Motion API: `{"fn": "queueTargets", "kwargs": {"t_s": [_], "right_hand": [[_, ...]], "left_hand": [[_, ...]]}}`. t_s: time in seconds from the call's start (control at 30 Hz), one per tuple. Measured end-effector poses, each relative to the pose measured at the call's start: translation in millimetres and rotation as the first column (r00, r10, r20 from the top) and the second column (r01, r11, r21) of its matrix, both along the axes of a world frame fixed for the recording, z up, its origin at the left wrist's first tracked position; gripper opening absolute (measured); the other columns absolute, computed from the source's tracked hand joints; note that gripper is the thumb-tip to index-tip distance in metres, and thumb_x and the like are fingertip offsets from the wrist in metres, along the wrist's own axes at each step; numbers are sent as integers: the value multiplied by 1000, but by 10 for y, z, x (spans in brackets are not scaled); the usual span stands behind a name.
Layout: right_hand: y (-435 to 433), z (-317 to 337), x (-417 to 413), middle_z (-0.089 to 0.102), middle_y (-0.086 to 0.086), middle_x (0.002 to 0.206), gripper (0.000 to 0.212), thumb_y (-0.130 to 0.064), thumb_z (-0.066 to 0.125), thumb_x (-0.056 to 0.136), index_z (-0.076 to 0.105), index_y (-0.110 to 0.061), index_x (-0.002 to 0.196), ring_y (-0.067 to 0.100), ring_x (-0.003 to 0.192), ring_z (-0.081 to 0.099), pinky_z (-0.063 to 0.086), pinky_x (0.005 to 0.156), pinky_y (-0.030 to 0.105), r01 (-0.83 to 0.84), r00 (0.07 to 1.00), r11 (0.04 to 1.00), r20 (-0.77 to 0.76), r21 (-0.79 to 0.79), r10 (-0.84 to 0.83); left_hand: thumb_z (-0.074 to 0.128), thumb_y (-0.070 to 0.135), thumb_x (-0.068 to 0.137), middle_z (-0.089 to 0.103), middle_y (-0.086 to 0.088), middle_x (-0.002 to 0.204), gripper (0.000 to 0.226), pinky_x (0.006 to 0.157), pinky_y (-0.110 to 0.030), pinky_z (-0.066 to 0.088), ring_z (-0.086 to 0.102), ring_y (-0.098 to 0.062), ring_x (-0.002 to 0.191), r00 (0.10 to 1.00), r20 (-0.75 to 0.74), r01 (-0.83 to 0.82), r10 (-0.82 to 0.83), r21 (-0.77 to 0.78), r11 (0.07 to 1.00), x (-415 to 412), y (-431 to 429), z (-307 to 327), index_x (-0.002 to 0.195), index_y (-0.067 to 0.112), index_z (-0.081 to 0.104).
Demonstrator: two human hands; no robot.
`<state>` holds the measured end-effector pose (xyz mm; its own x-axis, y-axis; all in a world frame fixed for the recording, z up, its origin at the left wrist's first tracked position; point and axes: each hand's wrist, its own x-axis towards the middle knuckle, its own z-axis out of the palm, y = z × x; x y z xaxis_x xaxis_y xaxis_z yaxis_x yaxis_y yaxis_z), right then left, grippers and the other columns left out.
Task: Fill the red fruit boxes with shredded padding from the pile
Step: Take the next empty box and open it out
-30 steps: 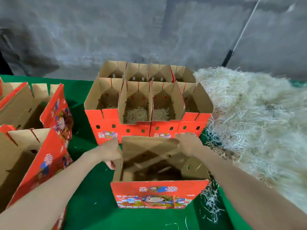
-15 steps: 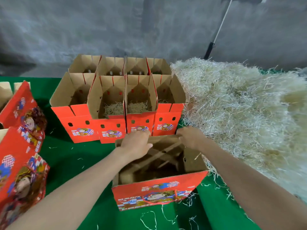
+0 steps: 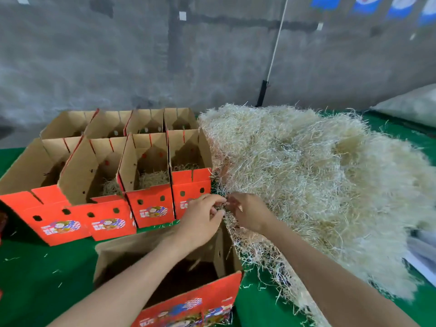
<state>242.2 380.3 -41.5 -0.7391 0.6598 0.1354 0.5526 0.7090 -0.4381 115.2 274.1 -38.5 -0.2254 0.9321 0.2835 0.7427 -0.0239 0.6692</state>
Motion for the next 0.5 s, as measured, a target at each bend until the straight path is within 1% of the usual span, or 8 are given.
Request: {"fn": "queueTargets", "kwargs": {"t_s": [0.07, 0.13, 0.2, 0.27, 0.33, 0.37, 0.43, 0.5], "right_hand": [[236, -12, 305, 56, 3, 127, 36, -18, 56, 89, 53, -21, 125, 21, 109, 57, 46, 97, 37, 112, 994, 990, 4, 88, -113], [549, -21, 683, 28, 5, 149, 63, -22, 63, 84, 34, -30, 139, 28, 134, 32, 24, 111, 46, 293, 943, 940, 112, 176, -314], [889, 24, 1090, -10, 7, 155, 99, -24, 72, 75, 4, -39, 145, 36, 141, -6, 2, 108, 56, 448, 844, 878, 244, 167, -477], [1169, 69, 1432, -28, 10, 149, 116, -30, 78, 69, -11, -44, 143, 42, 137, -18, -2, 103, 62, 543, 771, 833, 330, 104, -544], [1351, 106, 1576, -11, 13, 154, 101, -31, 75, 72, 7, -37, 146, 43, 139, 7, 11, 106, 58, 555, 780, 832, 350, -5, -518], [1420, 124, 1568, 14, 16, 152, 81, -25, 71, 77, 25, -25, 144, 35, 129, 34, 30, 107, 48, 527, 817, 847, 317, -69, -483], [1497, 225, 1444, 53, 16, 127, 41, -8, 60, 83, 50, -7, 123, 14, 83, 56, 51, 71, 18, 473, 881, 865, 102, -166, -462], [1514, 409, 1265, 63, 10, 94, 13, -5, 60, 83, 54, -13, 92, 5, 55, 46, 37, 43, 8, 445, 860, 863, -156, -240, -486]], "left_hand": [[60, 20, 88, 57, 19, 103, 27, 75, -14, 46, 56, 11, 78, 981, 193, 26, -21, -27, 999, 268, 192, 8, 114, 28, 59], [61, 20, 88, 56, 23, 103, 30, 67, -9, 47, 57, 14, 80, 963, 270, 46, -25, -74, 996, 448, 388, -14, 116, 29, 58], [60, 22, 89, 56, 21, 107, 32, 62, -4, 45, 55, 16, 81, 965, 261, 30, -5, -89, 996, 548, 587, -27, 119, 29, 55], [61, 22, 88, 53, 16, 117, 40, 59, -5, 44, 56, 10, 86, 967, 255, 23, 8, -116, 993, 623, 780, -11, 126, 29, 49], [65, 23, 85, 45, 11, 133, 60, 76, -11, 46, 52, 1, 107, 963, 270, 28, 11, -141, 990, 692, 949, -9, 138, 29, 36], [69, 25, 82, 36, 10, 143, 75, 92, -19, 43, 44, -6, 122, 963, 271, 32, 11, -155, 987, 727, 1034, 0, 143, 32, 26], [77, 33, 73, 5, 13, 155, 103, 114, -35, 21, 12, -11, 142, 971, 238, 62, -20, -173, 983, 802, 1212, 45, 146, 42, 3], [82, 44, 62, -23, 28, 147, 124, 113, -39, -2, -19, 0, 138, 982, 171, 106, -80, -150, 983, 899, 1400, 135, 138, 56, -16]]}}
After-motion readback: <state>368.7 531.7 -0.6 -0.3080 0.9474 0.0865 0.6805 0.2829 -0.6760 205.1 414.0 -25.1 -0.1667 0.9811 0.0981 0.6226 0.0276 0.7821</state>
